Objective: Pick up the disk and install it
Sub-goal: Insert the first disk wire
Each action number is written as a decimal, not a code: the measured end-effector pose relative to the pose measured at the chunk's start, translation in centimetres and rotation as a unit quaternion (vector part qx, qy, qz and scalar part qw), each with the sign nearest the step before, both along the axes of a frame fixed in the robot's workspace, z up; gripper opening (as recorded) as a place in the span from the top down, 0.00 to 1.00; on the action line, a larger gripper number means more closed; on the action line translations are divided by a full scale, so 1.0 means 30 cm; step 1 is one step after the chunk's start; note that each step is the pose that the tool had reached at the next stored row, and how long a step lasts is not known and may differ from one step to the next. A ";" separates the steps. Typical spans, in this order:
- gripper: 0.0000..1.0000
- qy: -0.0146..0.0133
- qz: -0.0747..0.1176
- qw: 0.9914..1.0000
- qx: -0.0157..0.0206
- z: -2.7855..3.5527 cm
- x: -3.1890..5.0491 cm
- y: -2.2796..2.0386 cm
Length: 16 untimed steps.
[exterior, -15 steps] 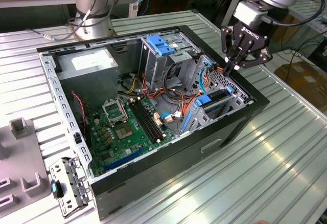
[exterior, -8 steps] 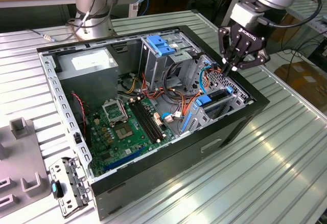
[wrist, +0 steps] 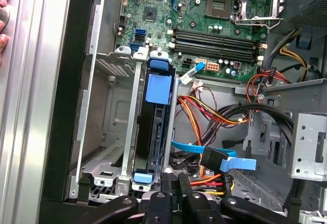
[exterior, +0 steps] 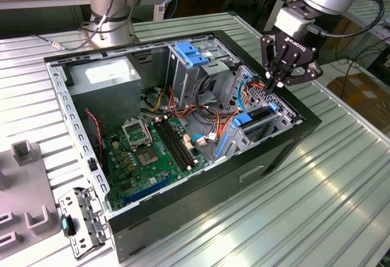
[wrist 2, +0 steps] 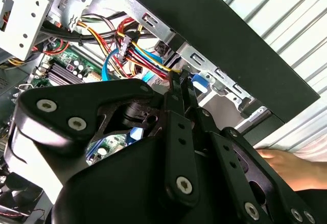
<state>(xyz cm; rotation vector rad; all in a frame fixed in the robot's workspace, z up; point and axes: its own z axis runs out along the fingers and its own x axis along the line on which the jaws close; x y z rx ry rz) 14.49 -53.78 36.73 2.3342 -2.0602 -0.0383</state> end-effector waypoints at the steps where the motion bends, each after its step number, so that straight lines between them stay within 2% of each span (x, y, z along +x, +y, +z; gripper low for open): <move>1: 0.83 0.000 0.000 1.000 0.000 0.000 0.000 0.000; 11: 0.83 0.000 0.000 1.000 0.000 0.000 0.000 -0.002; 13: 0.83 0.000 -0.001 1.000 0.000 -0.009 -0.003 -0.013; 16: 0.83 -0.001 -0.002 1.000 0.000 -0.024 -0.019 -0.015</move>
